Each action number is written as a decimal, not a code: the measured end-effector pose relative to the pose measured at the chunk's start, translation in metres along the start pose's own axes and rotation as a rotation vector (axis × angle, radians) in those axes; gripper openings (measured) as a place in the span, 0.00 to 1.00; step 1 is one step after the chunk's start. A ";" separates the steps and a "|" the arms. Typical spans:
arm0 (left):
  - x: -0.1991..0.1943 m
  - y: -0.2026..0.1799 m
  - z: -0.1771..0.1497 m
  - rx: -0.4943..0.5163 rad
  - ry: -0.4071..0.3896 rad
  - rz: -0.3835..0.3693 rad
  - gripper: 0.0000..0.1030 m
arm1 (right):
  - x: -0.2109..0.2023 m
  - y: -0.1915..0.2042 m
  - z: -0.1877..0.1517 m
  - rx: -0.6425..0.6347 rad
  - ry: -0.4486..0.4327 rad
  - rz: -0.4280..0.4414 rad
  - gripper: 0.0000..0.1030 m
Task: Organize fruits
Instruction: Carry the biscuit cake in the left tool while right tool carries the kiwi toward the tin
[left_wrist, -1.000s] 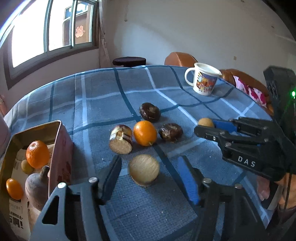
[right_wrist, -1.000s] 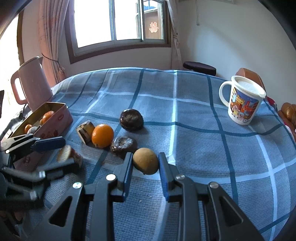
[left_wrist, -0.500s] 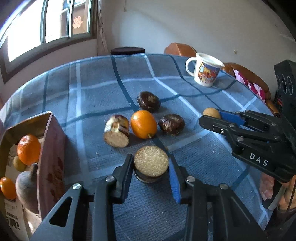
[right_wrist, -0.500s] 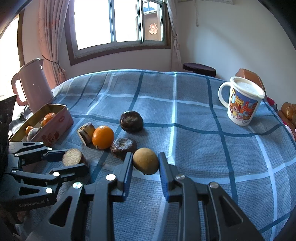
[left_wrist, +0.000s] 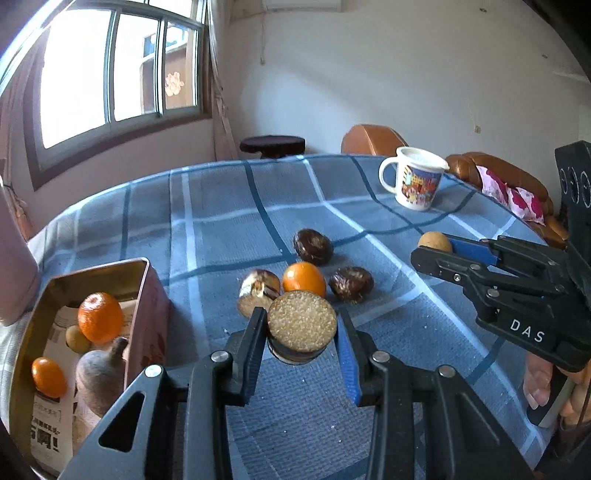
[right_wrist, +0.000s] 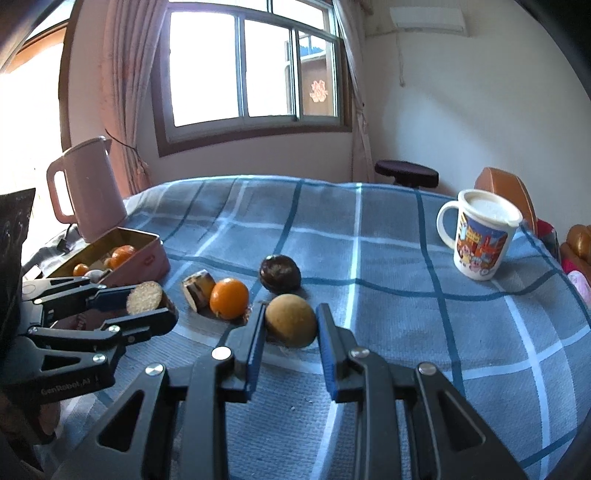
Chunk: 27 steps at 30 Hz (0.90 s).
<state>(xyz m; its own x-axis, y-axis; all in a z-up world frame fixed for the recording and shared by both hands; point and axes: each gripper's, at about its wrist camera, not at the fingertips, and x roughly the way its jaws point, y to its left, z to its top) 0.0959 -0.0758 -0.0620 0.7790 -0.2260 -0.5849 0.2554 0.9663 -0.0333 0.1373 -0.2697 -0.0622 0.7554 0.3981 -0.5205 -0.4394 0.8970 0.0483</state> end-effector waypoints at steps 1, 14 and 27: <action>-0.001 0.000 0.001 0.000 -0.008 0.004 0.37 | -0.001 0.000 0.000 -0.001 -0.007 0.000 0.29; -0.017 0.003 0.000 -0.022 -0.099 0.036 0.37 | -0.018 0.005 -0.002 -0.026 -0.094 0.008 0.29; -0.030 0.004 -0.004 -0.034 -0.159 0.065 0.37 | -0.032 0.009 -0.003 -0.048 -0.168 0.003 0.29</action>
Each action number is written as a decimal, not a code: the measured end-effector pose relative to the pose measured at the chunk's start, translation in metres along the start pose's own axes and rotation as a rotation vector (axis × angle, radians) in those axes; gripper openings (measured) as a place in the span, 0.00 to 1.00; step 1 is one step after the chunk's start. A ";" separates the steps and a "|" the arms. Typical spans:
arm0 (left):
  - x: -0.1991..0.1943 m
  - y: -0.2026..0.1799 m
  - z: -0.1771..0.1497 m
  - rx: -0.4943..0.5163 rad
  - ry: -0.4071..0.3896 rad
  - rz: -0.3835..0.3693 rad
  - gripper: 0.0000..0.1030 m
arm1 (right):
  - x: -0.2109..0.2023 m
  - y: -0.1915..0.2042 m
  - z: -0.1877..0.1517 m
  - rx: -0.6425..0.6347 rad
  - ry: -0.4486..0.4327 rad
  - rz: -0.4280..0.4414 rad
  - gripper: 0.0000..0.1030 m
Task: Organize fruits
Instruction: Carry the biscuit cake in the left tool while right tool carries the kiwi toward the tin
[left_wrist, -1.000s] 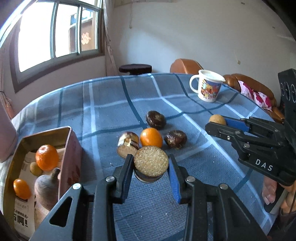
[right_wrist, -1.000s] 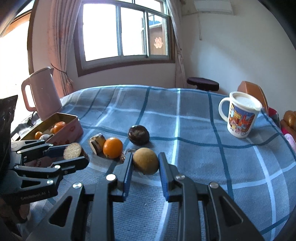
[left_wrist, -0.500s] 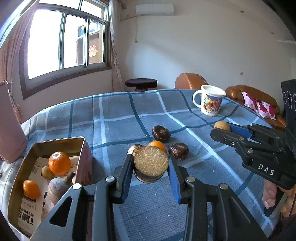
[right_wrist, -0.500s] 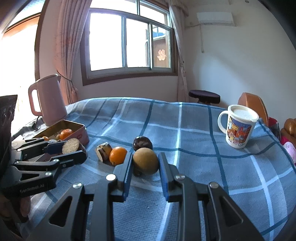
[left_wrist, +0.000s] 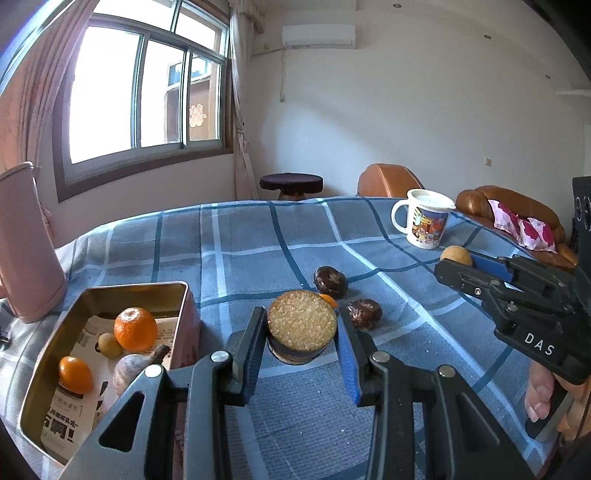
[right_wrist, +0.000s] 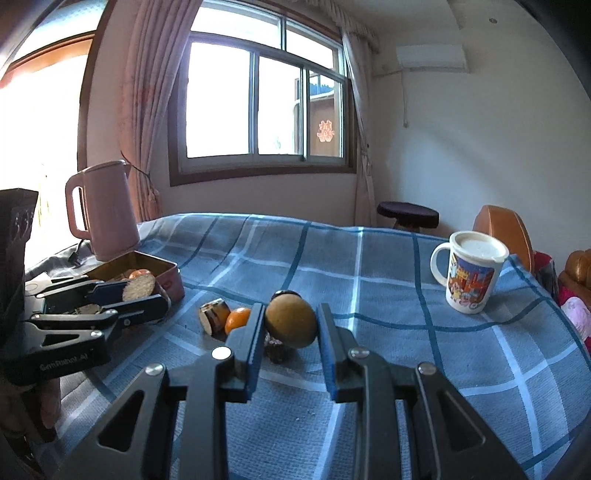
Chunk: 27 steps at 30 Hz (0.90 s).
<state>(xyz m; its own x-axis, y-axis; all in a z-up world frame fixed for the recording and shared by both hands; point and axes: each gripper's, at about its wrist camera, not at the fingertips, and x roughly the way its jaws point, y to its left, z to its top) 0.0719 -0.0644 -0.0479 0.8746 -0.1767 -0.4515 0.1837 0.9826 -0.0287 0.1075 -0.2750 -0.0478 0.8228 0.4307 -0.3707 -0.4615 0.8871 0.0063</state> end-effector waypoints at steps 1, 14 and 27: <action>-0.001 0.000 0.000 0.003 -0.003 0.001 0.37 | -0.001 0.000 0.000 -0.001 -0.006 0.000 0.29; -0.012 -0.002 -0.001 0.018 -0.050 0.026 0.37 | -0.010 0.000 -0.001 -0.001 -0.053 -0.002 0.29; -0.021 -0.003 -0.003 0.016 -0.093 0.054 0.37 | -0.021 0.004 -0.002 -0.015 -0.103 -0.010 0.29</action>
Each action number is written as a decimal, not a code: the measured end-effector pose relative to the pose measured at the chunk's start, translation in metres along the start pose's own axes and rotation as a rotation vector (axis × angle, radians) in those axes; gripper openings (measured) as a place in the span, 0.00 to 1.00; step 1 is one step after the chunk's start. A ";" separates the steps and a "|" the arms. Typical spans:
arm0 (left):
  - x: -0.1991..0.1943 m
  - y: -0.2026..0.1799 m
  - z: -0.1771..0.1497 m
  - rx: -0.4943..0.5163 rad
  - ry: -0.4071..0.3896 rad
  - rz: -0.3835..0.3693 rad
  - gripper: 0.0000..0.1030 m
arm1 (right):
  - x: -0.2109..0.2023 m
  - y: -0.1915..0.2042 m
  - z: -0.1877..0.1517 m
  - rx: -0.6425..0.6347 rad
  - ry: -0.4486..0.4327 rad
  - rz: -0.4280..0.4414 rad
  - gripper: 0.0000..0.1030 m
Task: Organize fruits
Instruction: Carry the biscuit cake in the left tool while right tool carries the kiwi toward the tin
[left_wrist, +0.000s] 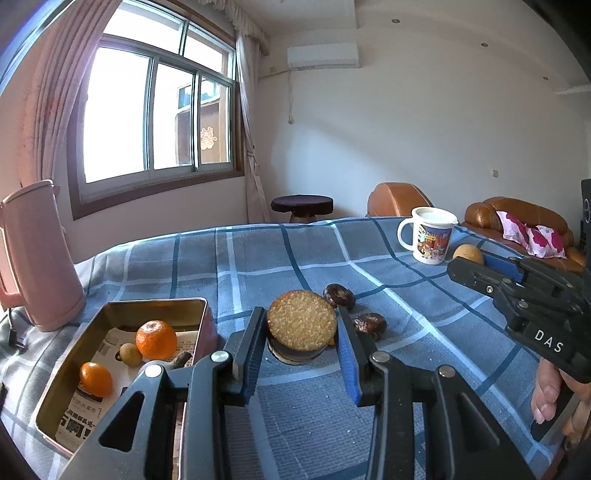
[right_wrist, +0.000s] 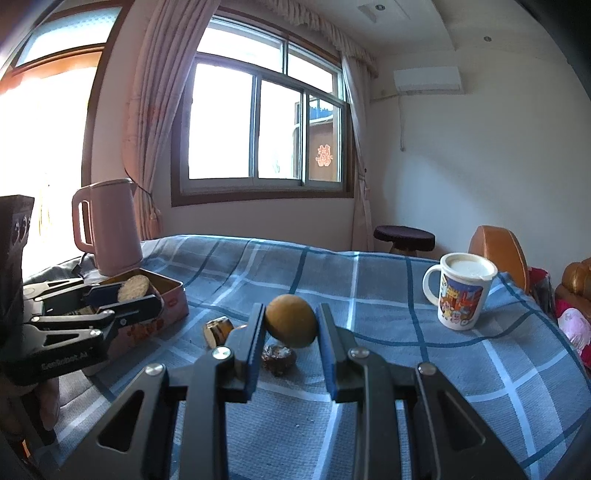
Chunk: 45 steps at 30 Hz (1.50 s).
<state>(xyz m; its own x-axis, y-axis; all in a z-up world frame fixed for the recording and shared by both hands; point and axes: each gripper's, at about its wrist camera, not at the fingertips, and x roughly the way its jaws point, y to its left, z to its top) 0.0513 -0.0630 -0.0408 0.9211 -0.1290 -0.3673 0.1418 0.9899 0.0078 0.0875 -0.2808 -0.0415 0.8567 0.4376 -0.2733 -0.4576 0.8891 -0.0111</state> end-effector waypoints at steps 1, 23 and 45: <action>-0.001 0.000 0.000 0.000 -0.005 0.002 0.37 | -0.001 0.000 0.000 -0.001 -0.004 -0.001 0.29; -0.005 0.012 -0.002 -0.031 0.010 0.017 0.37 | 0.006 0.026 0.002 -0.037 0.003 0.028 0.29; -0.012 0.057 -0.009 -0.086 0.052 0.069 0.37 | 0.043 0.085 0.010 -0.110 0.062 0.129 0.29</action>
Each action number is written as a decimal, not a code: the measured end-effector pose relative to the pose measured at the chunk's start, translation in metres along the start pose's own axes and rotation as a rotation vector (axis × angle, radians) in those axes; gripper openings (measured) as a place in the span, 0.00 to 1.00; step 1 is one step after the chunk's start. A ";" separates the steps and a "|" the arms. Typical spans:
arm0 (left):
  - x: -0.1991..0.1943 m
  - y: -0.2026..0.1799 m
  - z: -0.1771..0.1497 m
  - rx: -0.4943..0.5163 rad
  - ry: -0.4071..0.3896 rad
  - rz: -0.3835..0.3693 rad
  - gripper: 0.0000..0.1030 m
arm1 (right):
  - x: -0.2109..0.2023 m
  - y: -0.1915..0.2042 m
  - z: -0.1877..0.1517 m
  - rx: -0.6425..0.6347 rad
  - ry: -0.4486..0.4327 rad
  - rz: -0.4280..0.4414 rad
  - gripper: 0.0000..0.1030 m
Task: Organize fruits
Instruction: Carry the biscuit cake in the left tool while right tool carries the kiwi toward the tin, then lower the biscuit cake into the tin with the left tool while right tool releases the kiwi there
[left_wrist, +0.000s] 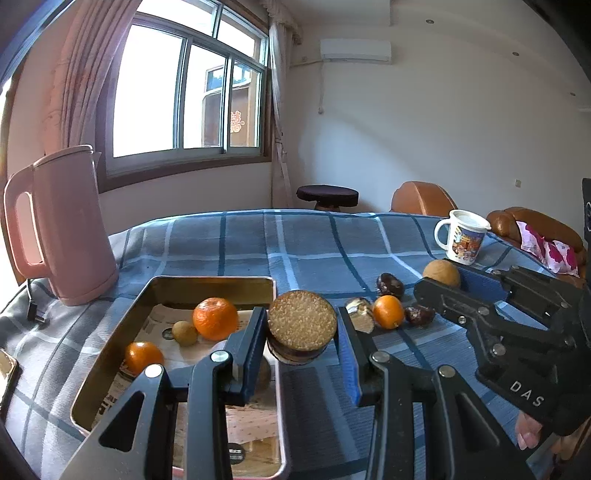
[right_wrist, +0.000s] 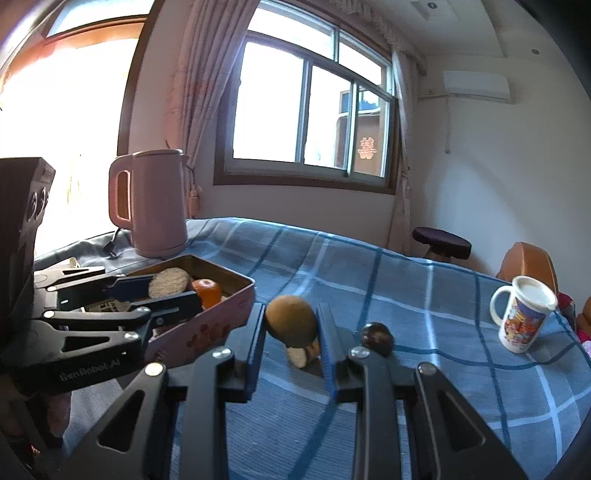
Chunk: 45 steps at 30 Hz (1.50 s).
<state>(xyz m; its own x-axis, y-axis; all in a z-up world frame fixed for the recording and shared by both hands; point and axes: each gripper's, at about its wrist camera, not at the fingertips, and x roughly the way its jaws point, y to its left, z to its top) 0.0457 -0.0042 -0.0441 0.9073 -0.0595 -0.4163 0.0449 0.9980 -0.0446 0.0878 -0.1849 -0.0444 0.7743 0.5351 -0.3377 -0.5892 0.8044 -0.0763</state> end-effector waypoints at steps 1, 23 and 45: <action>0.000 0.002 0.000 -0.002 0.002 0.003 0.37 | 0.002 0.002 0.001 -0.003 0.002 0.006 0.29; -0.006 0.045 -0.004 -0.043 0.040 0.083 0.37 | 0.027 0.053 0.016 -0.068 0.011 0.100 0.29; -0.012 0.078 -0.007 -0.061 0.058 0.147 0.37 | 0.040 0.085 0.018 -0.103 0.031 0.148 0.29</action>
<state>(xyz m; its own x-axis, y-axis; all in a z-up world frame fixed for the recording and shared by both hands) 0.0356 0.0739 -0.0486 0.8766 0.0841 -0.4738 -0.1134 0.9930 -0.0336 0.0729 -0.0905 -0.0473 0.6711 0.6361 -0.3808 -0.7178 0.6861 -0.1188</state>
